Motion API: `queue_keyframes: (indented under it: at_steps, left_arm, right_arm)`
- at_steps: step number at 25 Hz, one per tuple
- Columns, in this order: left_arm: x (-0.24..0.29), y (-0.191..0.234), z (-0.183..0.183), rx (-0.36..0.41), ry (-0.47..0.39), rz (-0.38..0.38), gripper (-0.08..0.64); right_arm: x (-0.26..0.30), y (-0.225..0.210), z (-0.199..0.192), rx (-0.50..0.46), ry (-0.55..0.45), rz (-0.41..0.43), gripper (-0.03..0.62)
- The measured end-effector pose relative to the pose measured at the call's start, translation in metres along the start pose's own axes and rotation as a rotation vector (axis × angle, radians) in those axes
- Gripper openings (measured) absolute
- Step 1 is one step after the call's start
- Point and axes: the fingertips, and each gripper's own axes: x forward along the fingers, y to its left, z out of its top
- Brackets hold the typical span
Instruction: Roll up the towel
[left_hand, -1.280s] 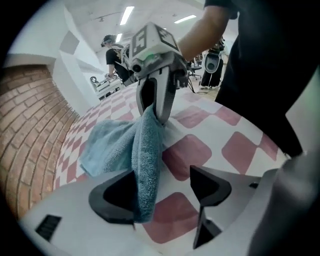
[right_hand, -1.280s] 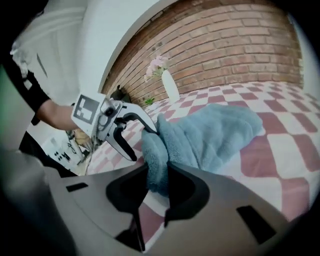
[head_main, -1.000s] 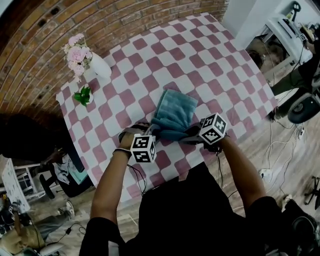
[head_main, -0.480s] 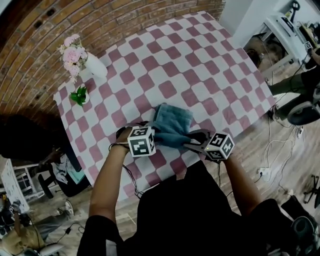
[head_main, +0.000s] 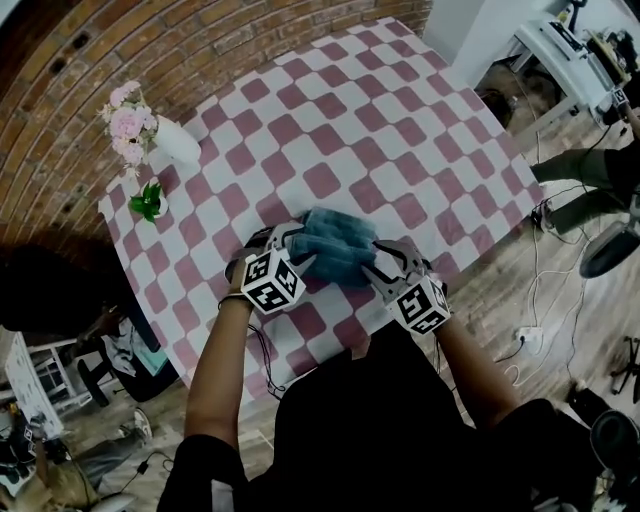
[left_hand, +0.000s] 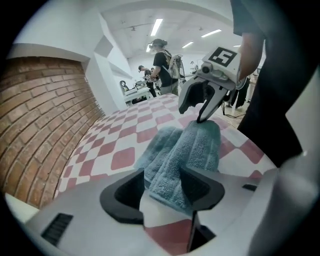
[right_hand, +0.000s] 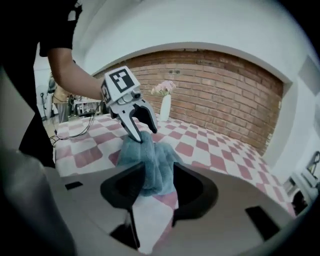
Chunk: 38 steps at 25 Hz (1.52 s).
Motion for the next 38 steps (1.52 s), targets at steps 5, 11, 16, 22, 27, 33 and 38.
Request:
queue_keyframes:
  at_steps: [5,11,16,22,27,33,38]
  left_arm:
    - [0.005,0.006,-0.002,-0.023,0.002,0.004,0.225]
    - [0.005,0.003,0.001,-0.008,-0.004,-0.007,0.213]
    - [-0.021,-0.034,0.004,0.256,-0.001,-0.066,0.233]
    - [-0.013,-0.068,-0.035,0.437,0.125,-0.122,0.411]
    - [-0.013,-0.076,-0.022,0.411,0.092,-0.14,0.206]
    - [-0.02,-0.065,0.004,0.091,-0.039,-0.249,0.13]
    - [0.001,-0.006,0.02,-0.082,-0.096,-0.05,0.163]
  right_arm:
    - [-0.009,0.052,0.02,-0.245,-0.069,0.167,0.227]
    - [0.024,0.071,-0.017,-0.494,0.064,0.127,0.318]
    - [0.027,0.057,-0.027,-0.388,0.068,0.154,0.204]
    - [0.024,0.05,-0.02,-0.075,0.061,0.331,0.16]
    - [0.002,0.071,-0.017,0.132,0.033,0.652,0.149]
    - [-0.012,0.028,-0.014,0.457,-0.074,0.611,0.188]
    - [-0.008,-0.036,-0.021,0.479,-0.155,0.174,0.236]
